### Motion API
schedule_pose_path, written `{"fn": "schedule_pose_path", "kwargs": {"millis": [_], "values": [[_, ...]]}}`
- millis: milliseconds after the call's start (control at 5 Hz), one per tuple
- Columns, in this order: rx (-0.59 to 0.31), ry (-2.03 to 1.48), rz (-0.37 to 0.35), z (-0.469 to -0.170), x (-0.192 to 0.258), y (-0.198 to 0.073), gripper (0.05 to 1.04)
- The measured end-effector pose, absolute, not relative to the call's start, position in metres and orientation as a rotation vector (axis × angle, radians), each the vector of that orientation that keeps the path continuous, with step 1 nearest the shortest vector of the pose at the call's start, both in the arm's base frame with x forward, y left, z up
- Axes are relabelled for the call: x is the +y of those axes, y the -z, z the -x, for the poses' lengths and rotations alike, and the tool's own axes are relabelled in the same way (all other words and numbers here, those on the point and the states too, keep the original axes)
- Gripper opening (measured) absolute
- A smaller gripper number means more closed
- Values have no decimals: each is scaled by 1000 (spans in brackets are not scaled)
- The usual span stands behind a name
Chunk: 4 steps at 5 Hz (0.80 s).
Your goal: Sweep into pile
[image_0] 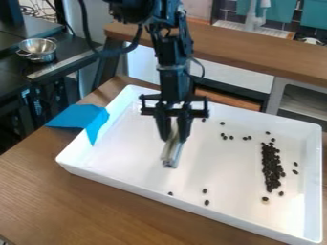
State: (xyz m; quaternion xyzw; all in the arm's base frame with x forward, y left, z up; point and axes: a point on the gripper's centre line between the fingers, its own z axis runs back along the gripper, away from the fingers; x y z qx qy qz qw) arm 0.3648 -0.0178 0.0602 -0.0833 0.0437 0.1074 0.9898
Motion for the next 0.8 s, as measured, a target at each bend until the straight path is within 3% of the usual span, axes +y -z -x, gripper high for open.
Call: {"fn": "schedule_pose_path", "kwargs": {"millis": [200,800], "values": [[60,-202,68,-367,-5,-58,339],[42,-201,-46,-356,-3,-31,339]]}}
